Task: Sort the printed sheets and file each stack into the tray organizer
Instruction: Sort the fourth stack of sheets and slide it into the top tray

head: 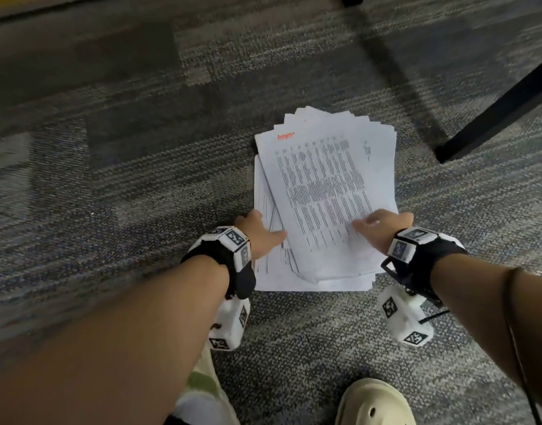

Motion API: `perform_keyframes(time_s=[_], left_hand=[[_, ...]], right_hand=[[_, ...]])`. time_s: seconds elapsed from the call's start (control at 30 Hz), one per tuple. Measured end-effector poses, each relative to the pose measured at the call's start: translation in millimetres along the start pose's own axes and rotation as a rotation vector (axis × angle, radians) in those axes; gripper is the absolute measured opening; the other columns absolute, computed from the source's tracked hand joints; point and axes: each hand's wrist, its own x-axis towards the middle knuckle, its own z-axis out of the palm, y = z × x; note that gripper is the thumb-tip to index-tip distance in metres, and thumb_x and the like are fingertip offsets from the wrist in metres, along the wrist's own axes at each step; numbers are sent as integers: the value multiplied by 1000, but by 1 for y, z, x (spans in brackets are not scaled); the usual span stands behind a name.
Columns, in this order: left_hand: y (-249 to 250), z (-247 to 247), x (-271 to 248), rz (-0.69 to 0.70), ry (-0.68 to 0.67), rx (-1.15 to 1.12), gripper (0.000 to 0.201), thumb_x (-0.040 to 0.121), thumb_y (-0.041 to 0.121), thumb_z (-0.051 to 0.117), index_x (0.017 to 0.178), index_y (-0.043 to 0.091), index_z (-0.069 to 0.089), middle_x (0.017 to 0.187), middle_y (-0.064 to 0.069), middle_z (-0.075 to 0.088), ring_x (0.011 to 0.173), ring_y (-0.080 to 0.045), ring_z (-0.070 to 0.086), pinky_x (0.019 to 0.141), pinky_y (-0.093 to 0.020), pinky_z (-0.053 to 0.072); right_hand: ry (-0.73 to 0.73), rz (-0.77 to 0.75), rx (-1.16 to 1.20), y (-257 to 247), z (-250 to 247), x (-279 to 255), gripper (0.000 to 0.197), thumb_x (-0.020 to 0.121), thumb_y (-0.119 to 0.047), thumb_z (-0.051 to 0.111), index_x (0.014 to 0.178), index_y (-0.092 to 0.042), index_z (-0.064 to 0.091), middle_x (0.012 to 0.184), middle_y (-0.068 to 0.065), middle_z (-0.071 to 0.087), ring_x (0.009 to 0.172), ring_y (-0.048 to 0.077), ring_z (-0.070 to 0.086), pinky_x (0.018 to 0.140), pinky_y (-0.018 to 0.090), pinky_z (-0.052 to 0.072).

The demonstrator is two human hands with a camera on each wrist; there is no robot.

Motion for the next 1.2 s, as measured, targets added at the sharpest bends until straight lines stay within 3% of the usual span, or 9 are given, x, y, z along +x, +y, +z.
perform_keyframes(time_s=[0.13, 0.23, 0.37, 0.5, 0.7, 0.9, 1.0, 1.1, 1.2], left_hand=[[2, 0, 3, -51, -14, -110, 106, 71, 63, 69, 150, 8, 22, 153, -13, 30, 137, -31, 36, 111, -40, 35], [-2, 5, 9, -53, 12, -246, 128, 37, 76, 67, 142, 10, 36, 141, -7, 48, 124, -27, 51, 104, -40, 45], [2, 5, 3, -75, 14, -469, 114, 57, 58, 81, 143, 3, 31, 133, -7, 52, 116, -23, 56, 95, -32, 49], [4, 14, 4, -82, 68, -602, 130, 27, 74, 72, 135, 7, 46, 125, -6, 60, 110, -23, 61, 96, -39, 51], [7, 3, -3, 41, 334, -618, 26, 88, 23, 65, 106, 5, 59, 107, -8, 66, 97, -28, 63, 91, -43, 52], [6, -6, -13, 84, 388, -665, 5, 90, 9, 61, 93, 13, 62, 95, 1, 66, 93, -23, 64, 92, -39, 53], [11, -17, -29, 64, 372, -785, 16, 90, 7, 63, 106, 12, 65, 98, 0, 66, 92, -20, 64, 91, -36, 53], [18, -31, -56, 76, 371, -876, 22, 90, 2, 62, 112, 8, 64, 103, -3, 67, 89, -18, 63, 85, -31, 53], [17, -50, -84, 103, 356, -930, 26, 91, 1, 61, 117, 6, 61, 104, -3, 65, 92, -18, 62, 84, -29, 51]], right_hand=[[134, 115, 52, -3, -6, 3, 71, 80, -46, 67, 130, -3, 41, 139, 22, 33, 115, 38, 45, 97, 39, 36], [113, 154, 30, -3, 1, 0, 88, 73, -42, 76, 136, -1, 30, 138, 20, 35, 128, 34, 38, 103, 40, 33], [14, 155, -63, -11, 13, -7, 97, 71, -48, 76, 139, -2, 25, 140, 19, 31, 130, 35, 37, 107, 41, 31], [22, 133, -110, -18, 27, -13, 99, 67, -50, 76, 138, -4, 25, 137, 16, 29, 128, 36, 36, 108, 45, 30], [-66, 65, -100, -14, 22, -12, 82, 64, -49, 76, 129, -15, 39, 133, 11, 29, 119, 38, 41, 104, 47, 37], [-58, 19, 63, -15, 13, -12, 94, 60, -58, 76, 133, -10, 42, 135, 14, 41, 122, 34, 45, 103, 45, 40], [-74, -3, 323, -14, 15, -14, 111, 34, -66, 73, 125, -6, 51, 121, 13, 61, 105, 31, 61, 86, 43, 53], [-110, 55, 494, -16, 4, -41, 55, 68, -52, 74, 93, -6, 58, 84, 8, 64, 70, 23, 66, 46, 21, 46], [-148, 37, 600, -16, -9, -73, 46, 82, -60, 58, 77, -14, 54, 48, -4, 47, 23, 0, 41, 25, 9, 24]])
